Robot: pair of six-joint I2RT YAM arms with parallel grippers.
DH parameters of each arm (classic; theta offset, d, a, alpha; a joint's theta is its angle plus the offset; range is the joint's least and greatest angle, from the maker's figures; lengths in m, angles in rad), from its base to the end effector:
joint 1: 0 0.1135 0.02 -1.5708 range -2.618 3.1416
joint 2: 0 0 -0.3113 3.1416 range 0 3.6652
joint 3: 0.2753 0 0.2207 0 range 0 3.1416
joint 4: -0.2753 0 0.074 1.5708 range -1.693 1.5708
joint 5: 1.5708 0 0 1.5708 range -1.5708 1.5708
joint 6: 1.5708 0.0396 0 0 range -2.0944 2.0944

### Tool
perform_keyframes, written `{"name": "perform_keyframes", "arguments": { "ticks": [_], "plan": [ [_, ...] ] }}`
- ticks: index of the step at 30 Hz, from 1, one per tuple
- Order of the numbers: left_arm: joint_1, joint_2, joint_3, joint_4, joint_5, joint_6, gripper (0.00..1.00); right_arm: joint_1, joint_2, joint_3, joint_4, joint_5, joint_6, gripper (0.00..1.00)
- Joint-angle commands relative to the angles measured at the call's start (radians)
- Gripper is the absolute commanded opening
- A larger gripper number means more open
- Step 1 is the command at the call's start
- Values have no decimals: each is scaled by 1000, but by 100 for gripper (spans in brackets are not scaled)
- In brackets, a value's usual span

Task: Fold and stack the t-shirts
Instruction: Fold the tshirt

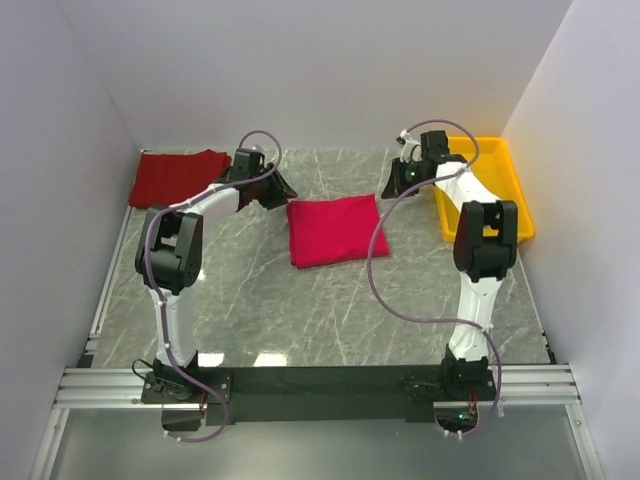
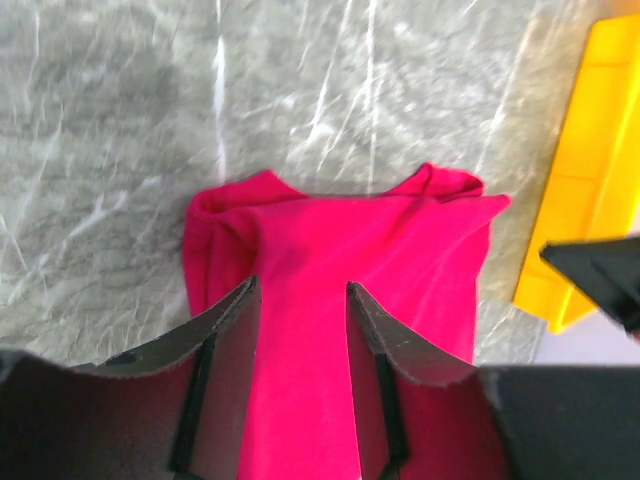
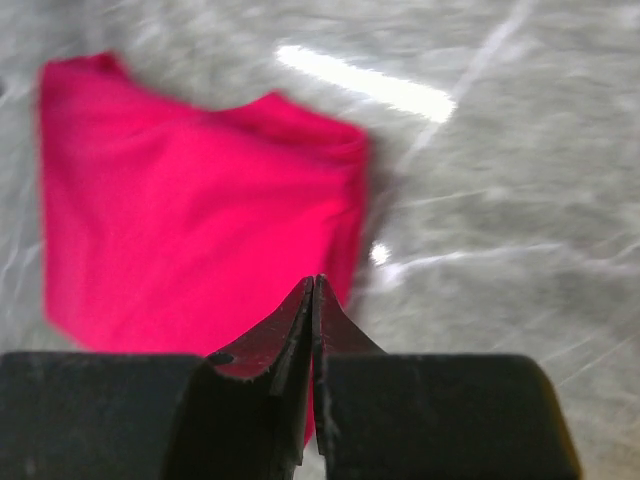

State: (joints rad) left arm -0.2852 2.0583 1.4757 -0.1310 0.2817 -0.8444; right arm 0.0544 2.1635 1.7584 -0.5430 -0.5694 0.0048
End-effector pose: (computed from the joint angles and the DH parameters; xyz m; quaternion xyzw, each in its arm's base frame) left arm 0.4392 -0.1402 0.2484 -0.1924 0.8817 -0.3281 0.2792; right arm 0.4735 0.0472 0.2559 -0.1087 0.9112 0.2759 0.2860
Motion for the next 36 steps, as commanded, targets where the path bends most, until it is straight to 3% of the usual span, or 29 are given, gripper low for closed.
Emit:
{"name": "perform_keyframes", "arguments": {
  "ticks": [1, 11, 36],
  "plan": [
    [11, -46, 32, 33, 11, -4, 45, 7, -120, -42, 9, -118, -81, 8],
    [11, 25, 74, 10, 36, -12, 42, 7, -223, -233, 2, -159, -131, 8],
    [-9, 106, 115, -9, 47, -45, 36, 47, -289, -366, -12, -218, -144, 8]
  ]
}}
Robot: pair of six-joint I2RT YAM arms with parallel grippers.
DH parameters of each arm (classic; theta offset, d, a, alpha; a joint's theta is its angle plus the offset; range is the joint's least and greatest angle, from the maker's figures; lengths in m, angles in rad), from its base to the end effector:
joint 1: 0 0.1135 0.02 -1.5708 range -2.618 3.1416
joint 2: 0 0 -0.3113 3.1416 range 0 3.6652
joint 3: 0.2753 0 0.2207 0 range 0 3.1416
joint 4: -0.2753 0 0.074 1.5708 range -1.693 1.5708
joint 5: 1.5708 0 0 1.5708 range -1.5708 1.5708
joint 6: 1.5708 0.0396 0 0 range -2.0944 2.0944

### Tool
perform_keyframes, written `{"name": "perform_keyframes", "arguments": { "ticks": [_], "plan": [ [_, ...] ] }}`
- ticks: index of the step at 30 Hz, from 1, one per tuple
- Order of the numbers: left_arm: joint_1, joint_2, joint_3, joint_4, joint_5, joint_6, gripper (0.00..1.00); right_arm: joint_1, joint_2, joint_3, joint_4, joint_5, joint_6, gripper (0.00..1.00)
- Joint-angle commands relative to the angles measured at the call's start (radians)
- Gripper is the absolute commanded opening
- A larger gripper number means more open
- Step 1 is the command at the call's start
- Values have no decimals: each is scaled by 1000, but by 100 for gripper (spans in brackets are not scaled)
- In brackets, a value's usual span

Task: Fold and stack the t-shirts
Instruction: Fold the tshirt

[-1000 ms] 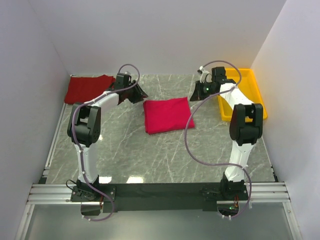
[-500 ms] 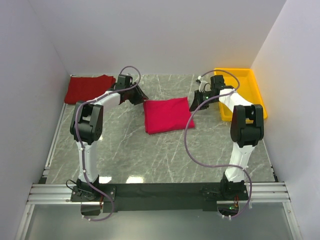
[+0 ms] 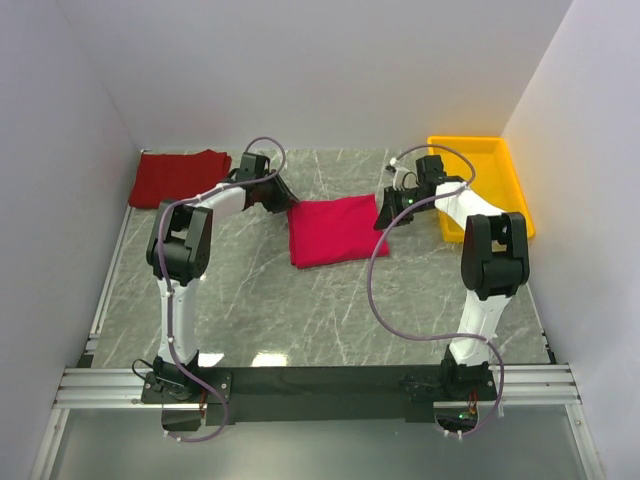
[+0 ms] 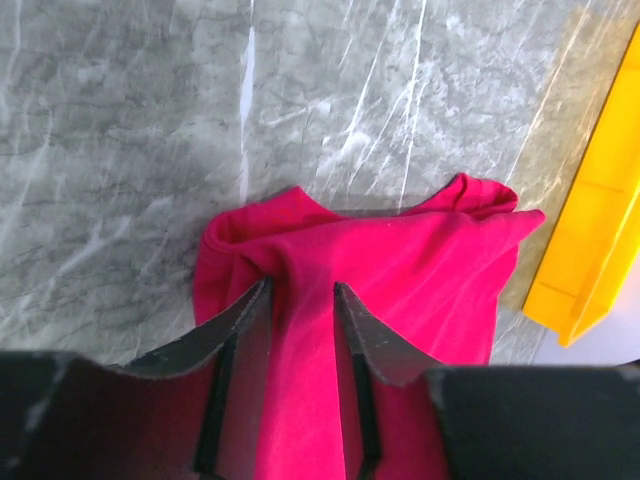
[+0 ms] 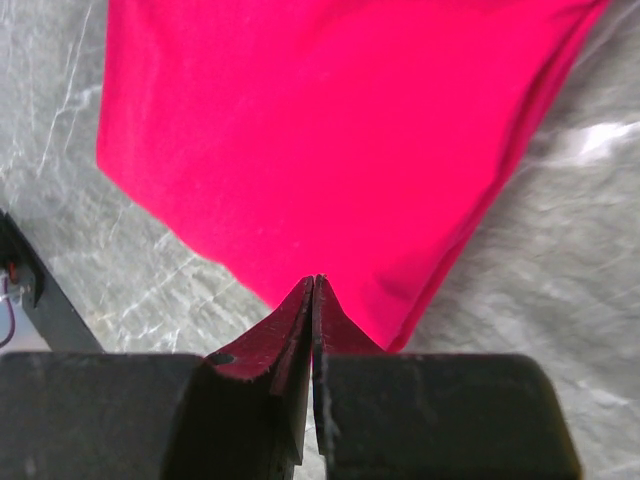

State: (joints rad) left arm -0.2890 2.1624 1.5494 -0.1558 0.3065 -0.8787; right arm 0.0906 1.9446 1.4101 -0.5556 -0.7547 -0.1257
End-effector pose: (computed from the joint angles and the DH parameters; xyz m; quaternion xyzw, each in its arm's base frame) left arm 0.4588 -0.1489 0.2211 -0.2074 0.8879 -0.3299 0.2444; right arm 0.3905 0.0627 0.2555 -0.1846 0.8882 0.3539 0.2275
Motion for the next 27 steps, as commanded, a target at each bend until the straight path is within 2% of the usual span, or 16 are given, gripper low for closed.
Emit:
{"name": "perform_keyframes", "arguments": {
  "ticks": [1, 3, 7, 12, 27],
  "plan": [
    [-7, 4, 41, 18, 23, -9, 34, 12, -72, -23, -1, -32, -14, 8],
    [-7, 4, 40, 24, 25, -12, 30, 15, -72, -30, -4, -34, -17, 8],
    [-6, 1, 37, 30, 36, -17, 14, 20, -76, -51, -7, -32, -22, 8],
    [-6, -4, 32, 36, 37, -22, 1, 28, -78, -89, -7, -2, -23, 7],
    [22, -26, 2, 16, 2, -22, 1, 29, 2, -80, -56, 115, -12, 3]
  ]
}}
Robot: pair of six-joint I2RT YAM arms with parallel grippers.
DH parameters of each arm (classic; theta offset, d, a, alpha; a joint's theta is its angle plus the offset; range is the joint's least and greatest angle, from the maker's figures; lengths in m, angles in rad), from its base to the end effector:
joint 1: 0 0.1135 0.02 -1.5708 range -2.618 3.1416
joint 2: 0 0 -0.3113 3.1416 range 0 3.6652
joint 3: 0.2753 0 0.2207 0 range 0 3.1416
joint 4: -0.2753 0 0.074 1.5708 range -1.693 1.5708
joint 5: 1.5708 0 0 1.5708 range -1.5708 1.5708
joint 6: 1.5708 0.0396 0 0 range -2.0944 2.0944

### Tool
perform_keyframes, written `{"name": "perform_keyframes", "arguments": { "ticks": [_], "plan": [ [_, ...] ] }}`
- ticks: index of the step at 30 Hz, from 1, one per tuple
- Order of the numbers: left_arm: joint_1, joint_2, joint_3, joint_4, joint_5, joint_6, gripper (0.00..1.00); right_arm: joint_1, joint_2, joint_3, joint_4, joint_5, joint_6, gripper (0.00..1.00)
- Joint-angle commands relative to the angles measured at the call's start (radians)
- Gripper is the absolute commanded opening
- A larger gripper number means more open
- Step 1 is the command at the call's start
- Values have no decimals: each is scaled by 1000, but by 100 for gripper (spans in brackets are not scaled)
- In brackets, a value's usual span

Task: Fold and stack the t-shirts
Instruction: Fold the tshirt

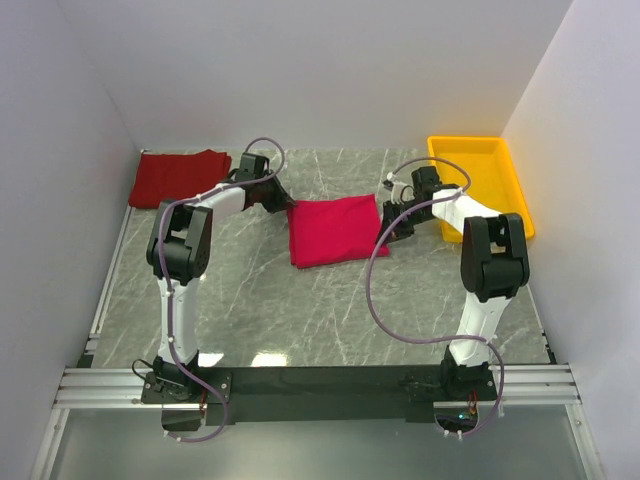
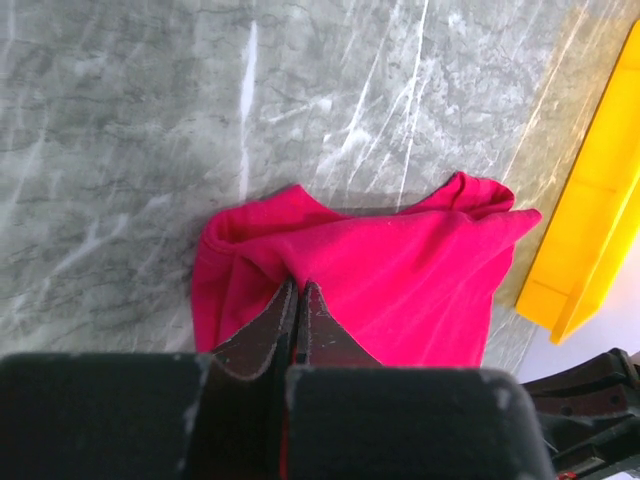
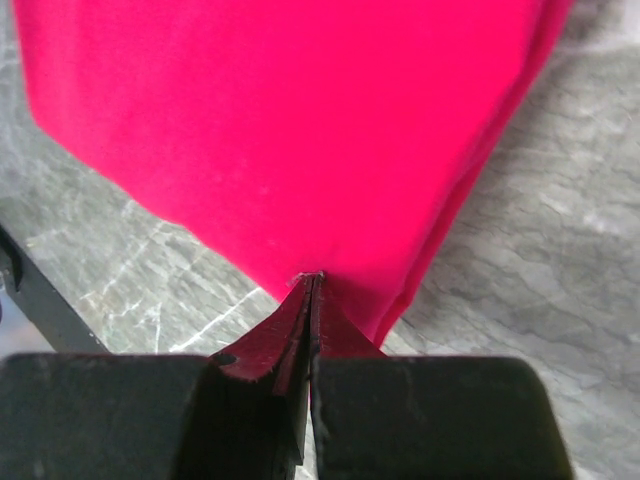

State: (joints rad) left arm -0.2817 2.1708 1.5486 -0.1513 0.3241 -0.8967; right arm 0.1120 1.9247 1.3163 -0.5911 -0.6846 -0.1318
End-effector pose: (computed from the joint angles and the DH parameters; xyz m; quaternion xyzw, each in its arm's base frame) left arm 0.4606 -0.1464 0.2175 -0.2156 0.8858 -0.3365 0.2359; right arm 0.3693 0.0667 0.2358 -0.1741 0.9114 0.3281 0.1771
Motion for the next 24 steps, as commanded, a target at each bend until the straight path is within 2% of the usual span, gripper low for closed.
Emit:
{"name": "perform_keyframes", "arguments": {
  "ticks": [1, 16, 20, 21, 24],
  "plan": [
    [18, -35, -2, 10, -16, -7, 1, 8, 36, 21, -33, 59, -8, 3],
    [36, 7, 18, -17, -26, -15, 1, 9, 97, 44, -64, 118, 6, 2],
    [41, 1, 12, -18, -54, -16, 20, 9, 80, 41, -69, 103, -6, 2],
    [42, -20, 4, -4, -59, -16, 28, 8, 70, 37, -62, 100, -12, 2],
    [49, -69, 2, 22, -69, -2, 41, 6, 11, 43, -53, 91, -23, 2]
  ]
}}
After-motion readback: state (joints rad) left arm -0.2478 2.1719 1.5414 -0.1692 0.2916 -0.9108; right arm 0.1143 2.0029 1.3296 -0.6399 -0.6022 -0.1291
